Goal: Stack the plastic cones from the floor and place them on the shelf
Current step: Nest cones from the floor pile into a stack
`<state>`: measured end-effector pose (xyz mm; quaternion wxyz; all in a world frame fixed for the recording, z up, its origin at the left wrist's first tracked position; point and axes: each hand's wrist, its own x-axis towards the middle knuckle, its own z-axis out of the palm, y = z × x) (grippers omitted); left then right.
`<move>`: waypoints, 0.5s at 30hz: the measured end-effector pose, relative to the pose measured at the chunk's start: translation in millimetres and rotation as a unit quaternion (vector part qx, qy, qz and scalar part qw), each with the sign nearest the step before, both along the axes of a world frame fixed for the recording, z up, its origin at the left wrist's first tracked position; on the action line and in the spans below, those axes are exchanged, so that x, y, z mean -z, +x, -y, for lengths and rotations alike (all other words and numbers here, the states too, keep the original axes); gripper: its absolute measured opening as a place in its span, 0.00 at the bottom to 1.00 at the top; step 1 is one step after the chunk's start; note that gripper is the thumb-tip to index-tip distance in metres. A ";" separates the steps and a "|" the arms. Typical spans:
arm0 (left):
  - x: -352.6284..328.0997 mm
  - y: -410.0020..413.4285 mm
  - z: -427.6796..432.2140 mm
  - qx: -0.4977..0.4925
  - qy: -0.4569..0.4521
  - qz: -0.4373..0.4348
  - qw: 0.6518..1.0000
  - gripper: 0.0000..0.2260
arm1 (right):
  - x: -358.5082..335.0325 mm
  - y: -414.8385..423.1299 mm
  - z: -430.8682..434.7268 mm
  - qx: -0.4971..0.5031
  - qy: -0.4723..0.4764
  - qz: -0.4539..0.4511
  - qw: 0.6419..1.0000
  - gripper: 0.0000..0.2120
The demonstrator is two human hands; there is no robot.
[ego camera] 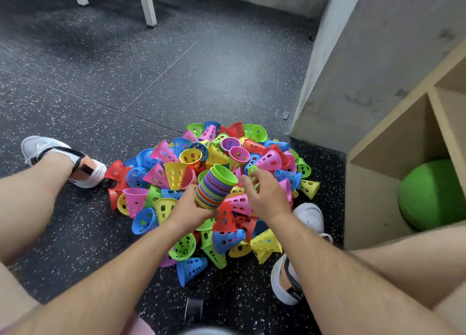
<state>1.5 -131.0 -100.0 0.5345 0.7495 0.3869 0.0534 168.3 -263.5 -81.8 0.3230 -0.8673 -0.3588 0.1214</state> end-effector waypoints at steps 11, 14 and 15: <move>2.9 3.7 2.4 0.020 0.001 -0.019 1.000 0.30 | 17.3 19.5 -3.3 0.295 -0.095 -0.181 0.933 0.23; 3.3 2.8 1.9 0.016 0.003 -0.016 1.000 0.30 | 16.7 22.8 -10.1 0.335 -0.079 -0.238 0.908 0.20; 3.1 2.5 2.0 0.015 0.004 -0.013 1.000 0.30 | 16.9 23.1 -10.8 0.338 -0.069 -0.251 0.904 0.18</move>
